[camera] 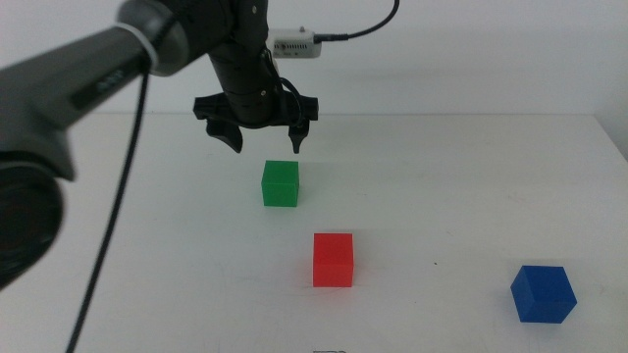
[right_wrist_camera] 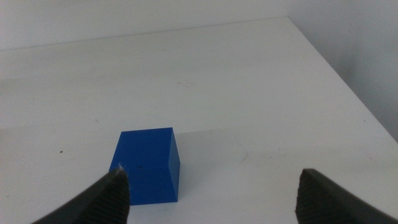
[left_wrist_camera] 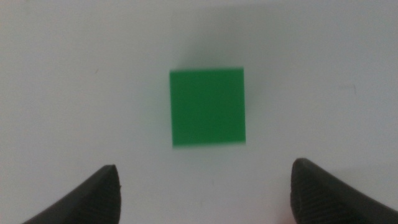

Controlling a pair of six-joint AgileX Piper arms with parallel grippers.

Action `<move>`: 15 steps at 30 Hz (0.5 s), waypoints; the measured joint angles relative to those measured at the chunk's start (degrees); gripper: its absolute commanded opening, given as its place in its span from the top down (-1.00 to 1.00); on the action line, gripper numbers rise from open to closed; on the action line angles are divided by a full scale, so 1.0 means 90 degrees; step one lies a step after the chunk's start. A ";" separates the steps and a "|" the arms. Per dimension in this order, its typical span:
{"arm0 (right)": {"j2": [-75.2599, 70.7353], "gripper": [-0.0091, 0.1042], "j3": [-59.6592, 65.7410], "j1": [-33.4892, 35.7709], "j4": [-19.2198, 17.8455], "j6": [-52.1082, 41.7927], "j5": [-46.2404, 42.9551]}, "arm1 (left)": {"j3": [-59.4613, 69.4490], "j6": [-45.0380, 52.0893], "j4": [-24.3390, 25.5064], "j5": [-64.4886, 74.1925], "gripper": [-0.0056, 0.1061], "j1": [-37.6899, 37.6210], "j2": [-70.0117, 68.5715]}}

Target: Stack red cubes first, then green, then blue cubes in a specific spot.

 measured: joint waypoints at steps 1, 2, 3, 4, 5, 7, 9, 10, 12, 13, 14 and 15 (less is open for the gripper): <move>0.0000 -0.66 0.0000 0.0000 0.0000 0.0000 0.0000 | -0.0138 0.0068 -0.0022 0.0000 -0.78 0.0020 0.0147; 0.0000 -0.66 0.0000 0.0000 0.0000 0.0000 0.0000 | -0.0276 0.0137 -0.0030 0.0000 -0.78 0.0036 0.0294; 0.0000 -0.66 0.0000 0.0000 0.0000 0.0000 0.0000 | -0.0386 0.0213 -0.0043 0.0000 -0.78 0.0045 0.0438; 0.0000 -0.66 0.0000 0.0000 0.0000 0.0000 0.0000 | -0.0513 0.0272 -0.0043 -0.0007 -0.78 0.0049 0.0576; 0.0000 -0.66 0.0000 0.0000 0.0000 0.0000 0.0000 | -0.0627 0.0301 -0.0051 -0.0006 -0.78 0.0058 0.0708; 0.0000 -0.66 0.0000 0.0000 0.0000 0.0000 0.0000 | -0.0826 0.0340 -0.0051 -0.0012 -0.78 0.0059 0.0933; 0.0000 -0.66 0.0000 0.0000 0.0000 0.0000 0.0000 | -0.0956 0.0363 -0.0051 -0.0020 -0.78 0.0065 0.1132; 0.0000 -0.66 0.0000 0.0000 0.0000 0.0000 0.0000 | -0.1009 0.0371 -0.0051 -0.0030 -0.78 0.0065 0.1227; 0.0000 -0.66 0.0000 0.0000 0.0000 0.0000 0.0000 | -0.1066 0.0383 -0.0051 -0.0062 -0.78 0.0065 0.1383; 0.0000 -0.66 0.0000 0.0000 0.0000 0.0000 0.0000 | -0.1073 0.0388 -0.0051 -0.0104 -0.78 0.0065 0.1471; 0.0000 -0.66 0.0000 0.0000 0.0000 0.0000 0.0000 | -0.1072 0.0388 -0.0051 -0.0142 -0.78 0.0065 0.1524; 0.0000 -0.66 0.0000 0.0000 0.0000 0.0000 0.0000 | -0.1072 0.0388 -0.0051 -0.0173 -0.78 0.0065 0.1585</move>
